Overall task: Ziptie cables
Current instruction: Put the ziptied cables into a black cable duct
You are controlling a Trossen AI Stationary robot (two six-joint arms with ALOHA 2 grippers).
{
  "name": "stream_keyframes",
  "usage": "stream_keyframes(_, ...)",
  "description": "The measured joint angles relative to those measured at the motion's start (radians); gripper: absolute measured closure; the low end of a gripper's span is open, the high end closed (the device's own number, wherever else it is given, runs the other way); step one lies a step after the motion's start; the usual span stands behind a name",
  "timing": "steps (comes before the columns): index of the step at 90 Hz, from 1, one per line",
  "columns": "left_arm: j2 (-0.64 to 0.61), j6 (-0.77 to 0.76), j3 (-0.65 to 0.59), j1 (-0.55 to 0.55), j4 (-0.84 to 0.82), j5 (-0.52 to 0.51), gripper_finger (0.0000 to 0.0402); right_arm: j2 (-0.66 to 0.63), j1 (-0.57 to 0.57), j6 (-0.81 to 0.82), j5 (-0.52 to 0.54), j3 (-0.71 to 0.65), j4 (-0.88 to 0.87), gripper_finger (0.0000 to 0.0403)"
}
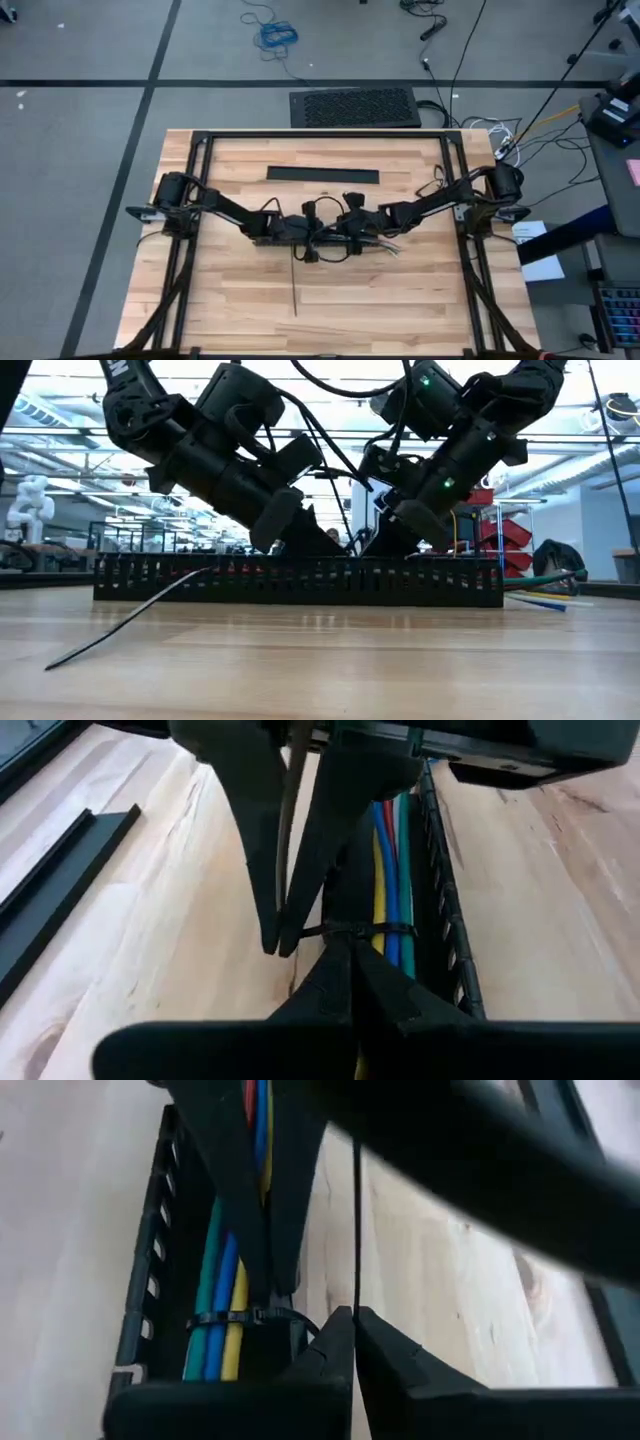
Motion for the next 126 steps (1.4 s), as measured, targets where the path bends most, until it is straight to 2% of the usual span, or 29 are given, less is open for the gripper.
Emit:
stream_keyframes(19,-0.002,-0.022,0.000,0.020,-0.006,0.086,0.0401,-0.005,0.000,-0.080,-0.002,0.058,-0.094,0.0402)
stream_keyframes(35,-0.002,-0.023,0.000,0.021,-0.005,0.122,0.0401,-0.005,0.013,-0.279,-0.014,0.103,-0.174,0.0402)
stream_keyframes(47,-0.002,-0.026,0.000,0.022,-0.005,0.128,0.0401,-0.005,0.013,-0.433,-0.043,0.111,-0.174,0.0402)
stream_keyframes(62,-0.002,-0.035,0.000,0.024,-0.005,0.128,0.0401,-0.006,0.018,-0.543,-0.071,0.114,-0.182,0.0402)
stream_keyframes(77,-0.003,-0.034,0.000,0.037,-0.005,0.145,0.0401,-0.008,0.031,-0.705,-0.069,0.113,-0.191,0.0403)
stream_keyframes(126,-0.003,-0.028,0.000,0.049,-0.004,0.155,0.0401,-0.009,0.040,-1.086,-0.063,0.117,-0.239,0.0403)
